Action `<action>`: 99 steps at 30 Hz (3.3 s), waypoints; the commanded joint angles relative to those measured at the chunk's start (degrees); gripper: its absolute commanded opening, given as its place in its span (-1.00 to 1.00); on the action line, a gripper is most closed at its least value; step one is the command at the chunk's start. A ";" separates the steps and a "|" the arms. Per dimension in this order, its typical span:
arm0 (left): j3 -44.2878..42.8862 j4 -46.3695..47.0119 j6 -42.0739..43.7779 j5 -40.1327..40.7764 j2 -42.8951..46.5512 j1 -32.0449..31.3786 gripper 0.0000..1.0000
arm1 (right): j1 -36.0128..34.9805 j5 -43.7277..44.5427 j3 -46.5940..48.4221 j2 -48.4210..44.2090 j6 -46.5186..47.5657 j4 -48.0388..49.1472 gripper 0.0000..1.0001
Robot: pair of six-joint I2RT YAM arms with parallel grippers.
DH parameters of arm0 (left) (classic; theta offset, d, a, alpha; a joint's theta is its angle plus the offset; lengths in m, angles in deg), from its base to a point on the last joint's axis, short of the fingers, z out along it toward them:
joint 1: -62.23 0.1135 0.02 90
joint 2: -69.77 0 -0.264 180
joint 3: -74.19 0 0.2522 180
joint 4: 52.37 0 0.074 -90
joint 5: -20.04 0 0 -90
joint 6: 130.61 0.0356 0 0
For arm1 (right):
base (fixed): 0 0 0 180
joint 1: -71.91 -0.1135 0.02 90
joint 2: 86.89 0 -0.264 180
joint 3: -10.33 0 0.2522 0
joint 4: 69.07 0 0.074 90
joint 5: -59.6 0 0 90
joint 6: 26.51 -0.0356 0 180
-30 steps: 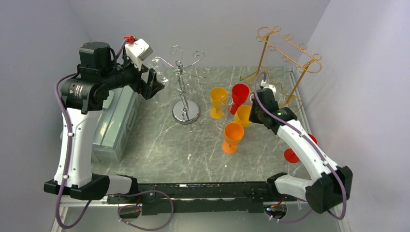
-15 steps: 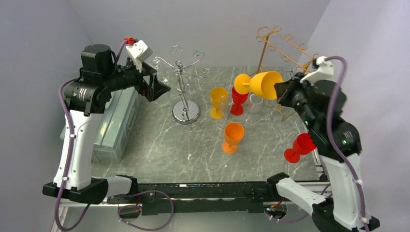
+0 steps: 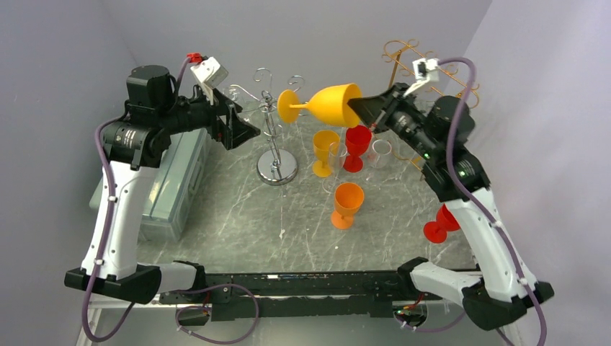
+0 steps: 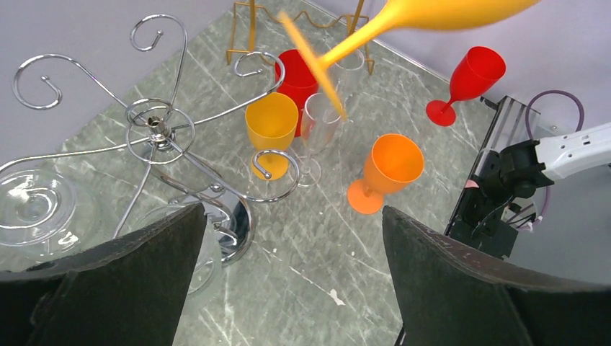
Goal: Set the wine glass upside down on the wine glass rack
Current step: Turn the wine glass upside down at the wine rack.
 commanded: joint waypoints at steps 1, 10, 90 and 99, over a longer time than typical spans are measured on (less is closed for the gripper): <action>-1.60 2.64 -2.35 -1.16 -1.45 -0.79 0.95 | -4.20 -1.42 1.41 2.00 -1.26 10.07 -1.00; -2.98 3.08 -0.35 1.26 -4.91 -2.60 0.84 | -10.40 1.77 1.36 4.51 0.50 12.38 -1.00; 6.87 9.52 38.96 3.32 8.42 -5.59 0.99 | -23.91 14.75 -28.66 7.37 17.80 28.62 -0.26; 7.47 8.52 39.80 3.34 9.16 -5.53 0.99 | -21.11 13.04 -28.50 11.31 16.43 33.56 -0.27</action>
